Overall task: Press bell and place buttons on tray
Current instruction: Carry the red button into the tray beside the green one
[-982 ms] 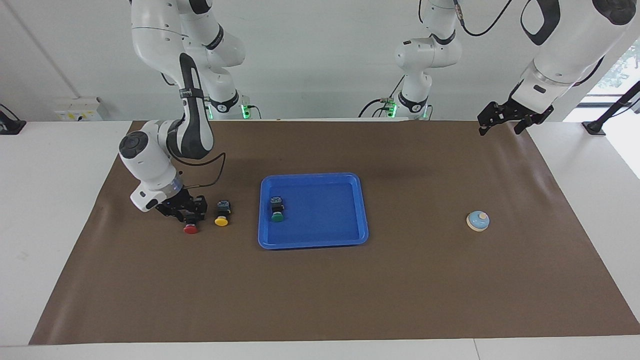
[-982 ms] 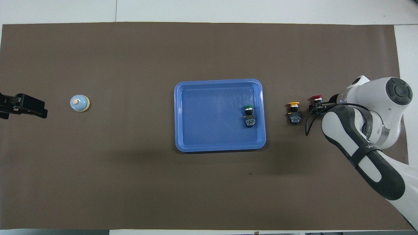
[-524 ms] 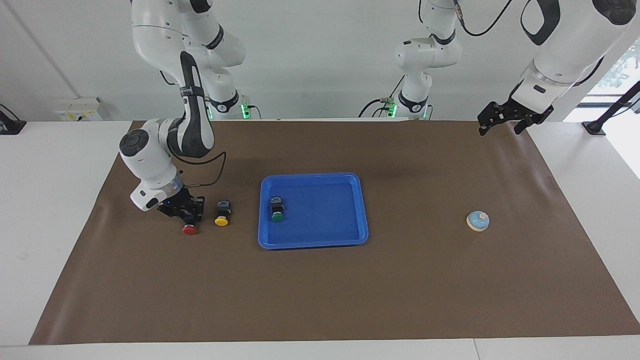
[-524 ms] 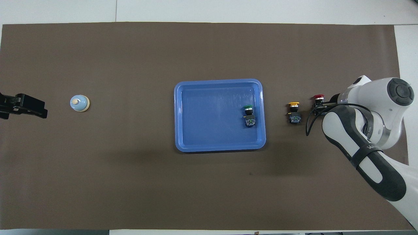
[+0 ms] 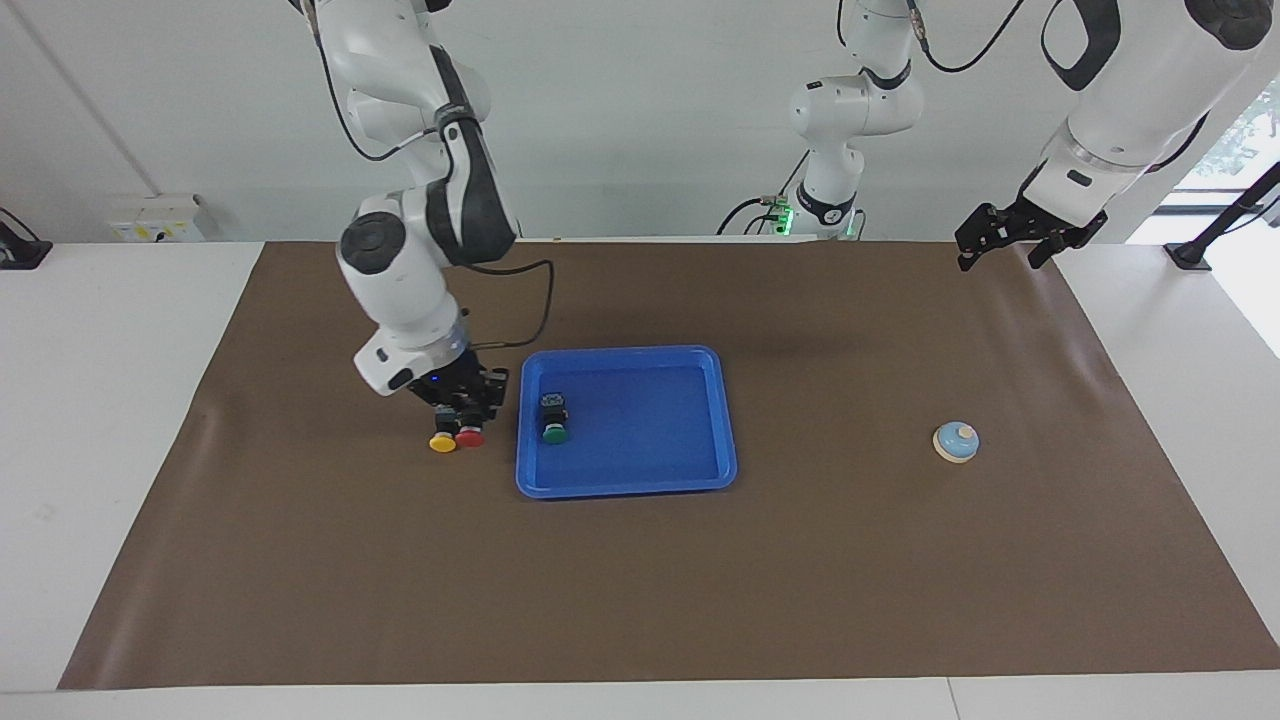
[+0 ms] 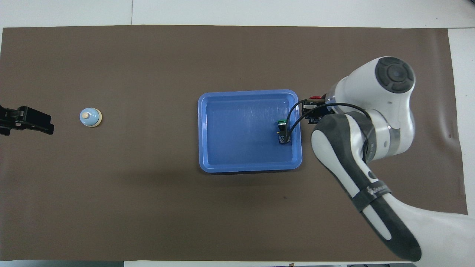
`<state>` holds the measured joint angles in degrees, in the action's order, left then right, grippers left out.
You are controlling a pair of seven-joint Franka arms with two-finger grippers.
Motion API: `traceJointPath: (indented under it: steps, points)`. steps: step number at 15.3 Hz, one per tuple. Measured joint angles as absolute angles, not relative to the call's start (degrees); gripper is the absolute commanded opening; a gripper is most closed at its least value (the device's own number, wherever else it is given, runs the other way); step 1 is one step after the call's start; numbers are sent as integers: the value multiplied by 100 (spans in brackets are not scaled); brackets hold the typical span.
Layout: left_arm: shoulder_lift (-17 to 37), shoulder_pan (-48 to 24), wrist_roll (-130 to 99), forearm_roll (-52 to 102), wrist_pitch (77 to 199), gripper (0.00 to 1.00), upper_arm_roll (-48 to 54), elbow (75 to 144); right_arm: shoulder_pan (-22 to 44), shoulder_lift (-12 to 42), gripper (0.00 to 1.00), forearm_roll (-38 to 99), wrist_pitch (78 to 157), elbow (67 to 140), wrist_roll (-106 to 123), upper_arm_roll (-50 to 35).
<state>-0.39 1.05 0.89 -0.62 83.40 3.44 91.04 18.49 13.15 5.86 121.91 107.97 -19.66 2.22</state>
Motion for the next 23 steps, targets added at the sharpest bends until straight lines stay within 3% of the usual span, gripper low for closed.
traceJointPath:
  steps: [10, 15, 17, 21, 22, 23]
  points:
    - [-39, 105, 89, -62, 8340, 100, 344, 9105, 2947, 2017, 0, 533, 12393, 10183, -3668, 213]
    - [-39, 105, 89, -62, 8340, 100, 344, 9105, 3069, 2332, 0, 531, 12923, 10222, -3690, 214]
    - [-39, 105, 89, -62, 8340, 100, 344, 9105, 3114, 2382, 24, 531, 13096, 10325, -3691, 215]
    - [-39, 105, 89, -62, 8340, 100, 344, 9105, 3120, 2385, 32, 531, 13446, 10625, -3691, 219]
    - [-39, 105, 89, -62, 8340, 100, 344, 9105, 3120, 2384, 42, 531, 13473, 10655, -3691, 219]
    - [-39, 105, 89, -62, 8340, 100, 344, 9105, 3120, 2384, 74, 531, 13510, 10682, -3691, 219]
